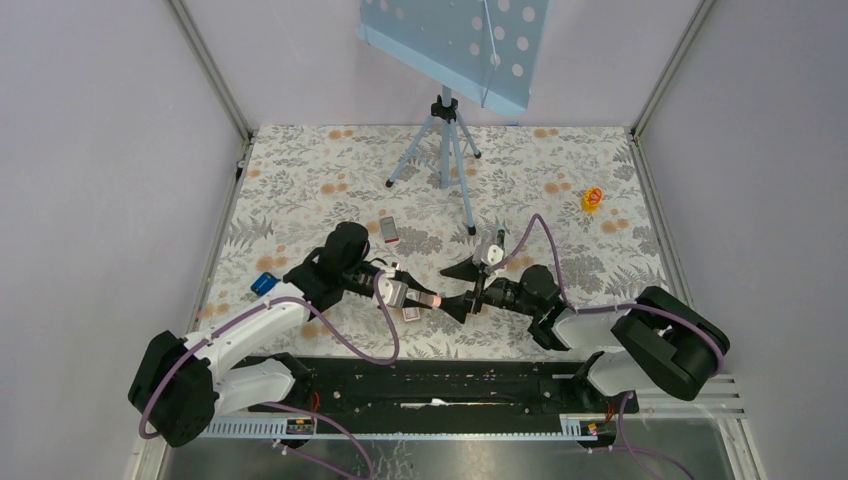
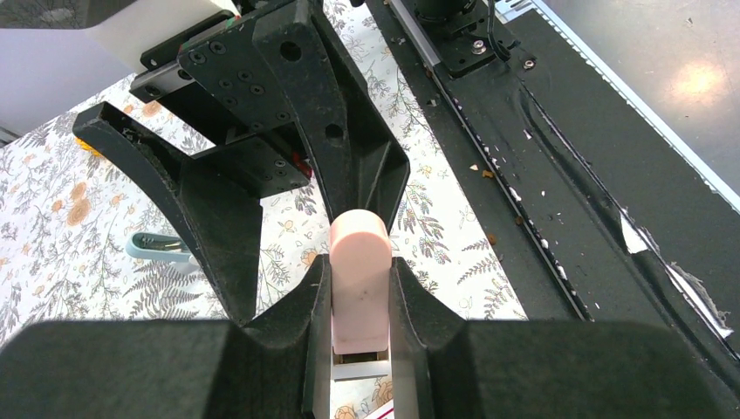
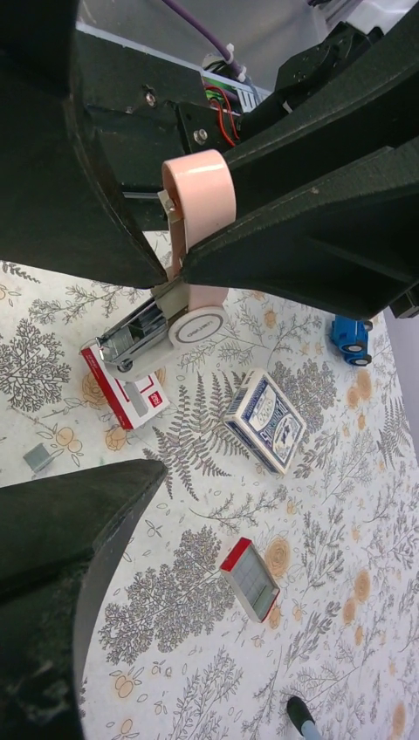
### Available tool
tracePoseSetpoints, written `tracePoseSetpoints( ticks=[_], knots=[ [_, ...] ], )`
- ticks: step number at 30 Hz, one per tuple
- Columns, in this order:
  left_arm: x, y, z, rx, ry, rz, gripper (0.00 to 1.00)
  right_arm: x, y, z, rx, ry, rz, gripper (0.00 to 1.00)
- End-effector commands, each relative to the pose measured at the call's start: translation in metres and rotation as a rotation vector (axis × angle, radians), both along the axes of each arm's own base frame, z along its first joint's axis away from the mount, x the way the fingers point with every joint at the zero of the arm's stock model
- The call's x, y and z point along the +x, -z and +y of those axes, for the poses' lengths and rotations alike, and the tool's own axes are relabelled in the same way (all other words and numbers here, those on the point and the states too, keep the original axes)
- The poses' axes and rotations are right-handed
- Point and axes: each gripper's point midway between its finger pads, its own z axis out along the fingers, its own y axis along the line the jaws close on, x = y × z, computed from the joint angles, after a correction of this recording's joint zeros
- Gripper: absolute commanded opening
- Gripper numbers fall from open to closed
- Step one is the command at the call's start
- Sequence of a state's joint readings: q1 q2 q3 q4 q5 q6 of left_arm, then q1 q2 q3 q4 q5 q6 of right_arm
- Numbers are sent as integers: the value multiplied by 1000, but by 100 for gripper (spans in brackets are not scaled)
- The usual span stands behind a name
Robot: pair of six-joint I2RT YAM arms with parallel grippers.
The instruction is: Unload the staples from the stapler
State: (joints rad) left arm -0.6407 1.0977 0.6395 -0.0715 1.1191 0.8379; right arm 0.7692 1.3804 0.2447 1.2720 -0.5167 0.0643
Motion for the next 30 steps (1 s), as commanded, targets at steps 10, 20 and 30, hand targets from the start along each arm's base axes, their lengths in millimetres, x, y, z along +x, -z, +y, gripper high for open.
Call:
tracePoseSetpoints(
  ticks=[10, 20, 30],
  knots=[
    [-1, -17, -5, -67, 49, -42, 0, 21, -14, 7, 28, 38, -95, 78],
    [-3, -16, -4, -68, 55, -35, 0, 28, -14, 9, 33, 61, -98, 77],
    [-3, -13, -3, -57, 53, -37, 0, 29, -28, -7, 43, 114, -147, 77]
  ],
)
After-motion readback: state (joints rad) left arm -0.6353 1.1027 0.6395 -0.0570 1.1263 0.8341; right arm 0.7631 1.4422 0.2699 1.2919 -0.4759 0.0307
